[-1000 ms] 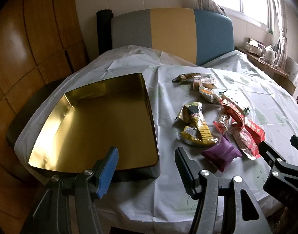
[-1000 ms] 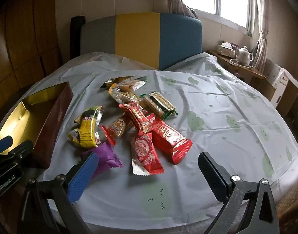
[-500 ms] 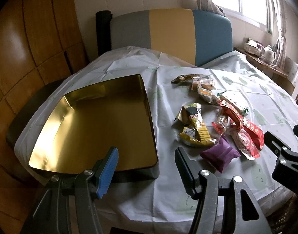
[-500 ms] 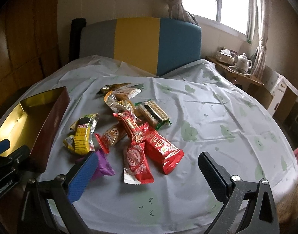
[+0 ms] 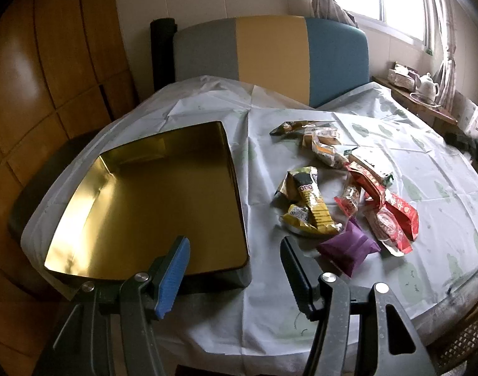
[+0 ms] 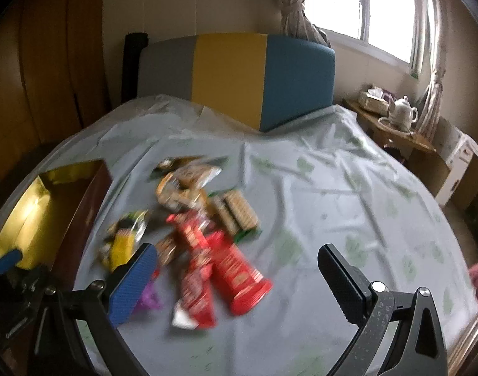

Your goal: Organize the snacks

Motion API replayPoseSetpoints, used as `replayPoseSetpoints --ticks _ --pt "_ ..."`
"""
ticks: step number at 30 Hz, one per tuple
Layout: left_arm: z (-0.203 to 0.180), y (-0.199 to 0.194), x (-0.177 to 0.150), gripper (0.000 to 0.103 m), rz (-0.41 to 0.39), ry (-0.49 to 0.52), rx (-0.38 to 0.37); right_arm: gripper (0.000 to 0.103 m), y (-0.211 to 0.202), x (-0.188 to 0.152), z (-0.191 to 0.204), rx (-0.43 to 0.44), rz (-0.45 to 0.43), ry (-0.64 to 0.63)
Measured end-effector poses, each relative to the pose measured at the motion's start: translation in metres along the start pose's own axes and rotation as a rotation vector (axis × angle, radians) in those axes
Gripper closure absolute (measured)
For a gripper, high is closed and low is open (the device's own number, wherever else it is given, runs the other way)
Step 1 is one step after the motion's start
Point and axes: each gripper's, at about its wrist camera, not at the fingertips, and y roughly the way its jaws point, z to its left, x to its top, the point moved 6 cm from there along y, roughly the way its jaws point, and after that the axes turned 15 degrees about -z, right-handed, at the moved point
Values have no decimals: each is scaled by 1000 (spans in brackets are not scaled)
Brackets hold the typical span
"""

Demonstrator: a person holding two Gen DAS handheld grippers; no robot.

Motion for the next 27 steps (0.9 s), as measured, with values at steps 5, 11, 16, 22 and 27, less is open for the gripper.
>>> replayPoseSetpoints --ticks 5,11,16,22,27 --pt "-6 -1 -2 42 5 15 -16 0 35 29 -51 -98 -1 -88" --pt "-13 1 0 42 8 28 -35 0 85 -8 -107 -209 185 -7" --pt "-26 6 2 42 35 -3 -139 0 85 -7 -109 -177 211 55" --pt "-43 17 8 38 149 -124 -339 0 85 -13 -102 -135 206 72" --pt "-54 18 30 38 132 -109 -438 0 89 -15 -102 -124 201 104"
